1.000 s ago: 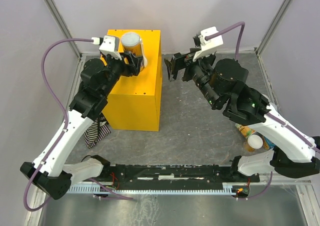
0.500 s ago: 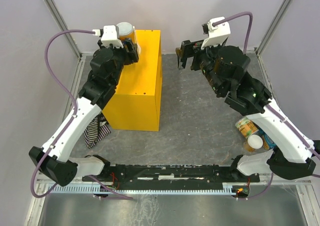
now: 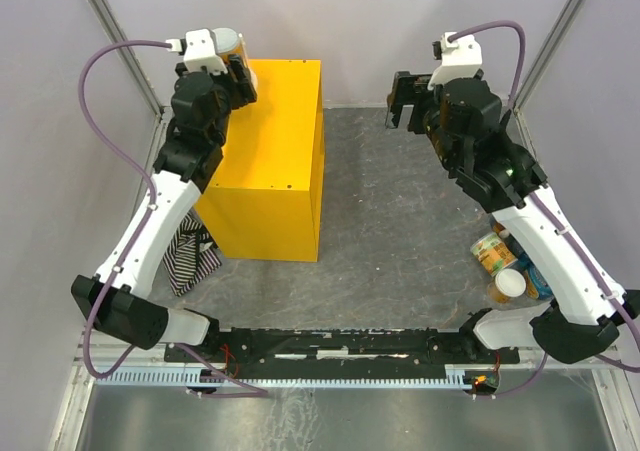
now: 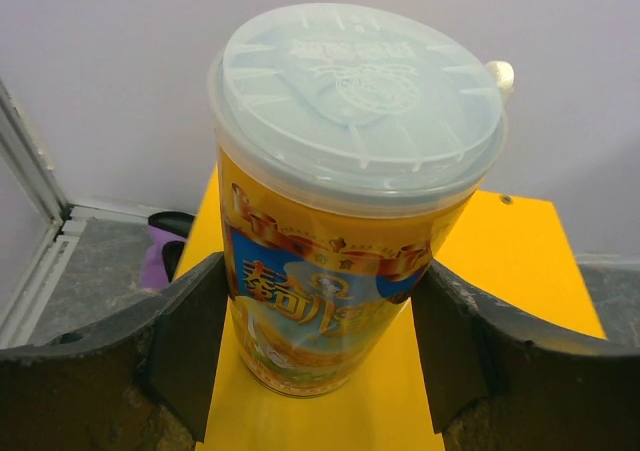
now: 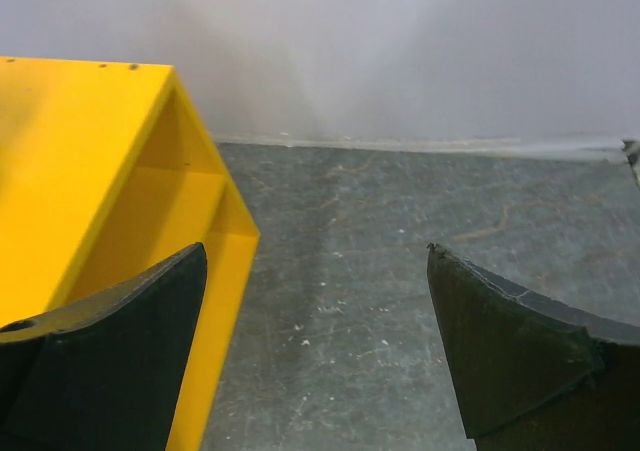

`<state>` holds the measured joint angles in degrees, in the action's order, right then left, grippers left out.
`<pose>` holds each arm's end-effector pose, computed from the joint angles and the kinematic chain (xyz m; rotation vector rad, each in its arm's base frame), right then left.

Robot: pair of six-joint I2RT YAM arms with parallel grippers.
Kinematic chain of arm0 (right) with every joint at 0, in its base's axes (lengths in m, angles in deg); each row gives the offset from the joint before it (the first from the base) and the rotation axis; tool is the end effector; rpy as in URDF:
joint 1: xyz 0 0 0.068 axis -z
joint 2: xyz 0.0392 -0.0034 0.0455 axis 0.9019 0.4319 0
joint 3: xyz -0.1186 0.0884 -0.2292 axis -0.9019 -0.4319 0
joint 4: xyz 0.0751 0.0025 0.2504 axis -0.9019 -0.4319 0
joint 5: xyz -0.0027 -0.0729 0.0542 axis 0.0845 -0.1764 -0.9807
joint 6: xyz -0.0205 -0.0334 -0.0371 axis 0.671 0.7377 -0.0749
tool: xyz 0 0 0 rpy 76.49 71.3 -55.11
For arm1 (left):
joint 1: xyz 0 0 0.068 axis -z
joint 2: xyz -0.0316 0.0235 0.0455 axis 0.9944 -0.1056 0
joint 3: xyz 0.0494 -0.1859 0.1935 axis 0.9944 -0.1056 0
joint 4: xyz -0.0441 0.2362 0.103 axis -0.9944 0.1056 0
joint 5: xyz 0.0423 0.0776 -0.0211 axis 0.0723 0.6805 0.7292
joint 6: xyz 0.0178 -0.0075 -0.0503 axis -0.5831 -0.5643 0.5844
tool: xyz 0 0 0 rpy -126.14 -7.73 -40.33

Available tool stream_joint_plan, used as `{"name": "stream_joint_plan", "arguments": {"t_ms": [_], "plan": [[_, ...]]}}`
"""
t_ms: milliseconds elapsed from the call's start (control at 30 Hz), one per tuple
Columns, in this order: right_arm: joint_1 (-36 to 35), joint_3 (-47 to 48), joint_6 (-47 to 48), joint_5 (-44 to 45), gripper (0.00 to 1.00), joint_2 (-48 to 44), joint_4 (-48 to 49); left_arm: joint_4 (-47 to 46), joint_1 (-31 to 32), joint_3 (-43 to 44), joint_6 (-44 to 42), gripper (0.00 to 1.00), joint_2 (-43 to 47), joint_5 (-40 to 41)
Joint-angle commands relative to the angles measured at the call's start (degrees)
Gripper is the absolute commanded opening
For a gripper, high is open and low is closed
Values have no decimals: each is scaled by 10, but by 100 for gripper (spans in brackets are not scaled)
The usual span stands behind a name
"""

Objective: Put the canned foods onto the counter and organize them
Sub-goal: Move the canned food to the counter.

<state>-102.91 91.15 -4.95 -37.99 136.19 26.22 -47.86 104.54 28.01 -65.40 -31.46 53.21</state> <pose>0.2131 0.1471 0.5113 0.0031 1.6906 0.2331 0.2955 -0.0969 0.4635 -0.1330 1.5460 -0.1009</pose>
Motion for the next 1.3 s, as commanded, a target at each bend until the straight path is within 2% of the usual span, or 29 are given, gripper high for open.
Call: {"name": "stream_joint_plan", "arguments": {"t_ms": [0, 167, 433, 833, 1100, 1267], "plan": [[47, -8, -29, -8, 99, -25, -20, 15, -45, 26, 31, 64, -17, -41], [107, -25, -50, -32, 99, -27, -44, 12, -82, 30, 52, 65, -29, -97], [185, -55, -67, -71, 100, -31, -77, -17, -92, 40, 55, 66, -54, -153], [279, -122, -96, -90, 99, -37, -149, -30, -90, 55, 53, 66, -92, -152], [332, -155, -145, -32, 99, -29, -189, -32, -88, 59, 54, 68, -102, -137], [366, -163, -175, 23, 99, -18, -196, -25, -79, 61, 54, 73, -110, -130]]}}
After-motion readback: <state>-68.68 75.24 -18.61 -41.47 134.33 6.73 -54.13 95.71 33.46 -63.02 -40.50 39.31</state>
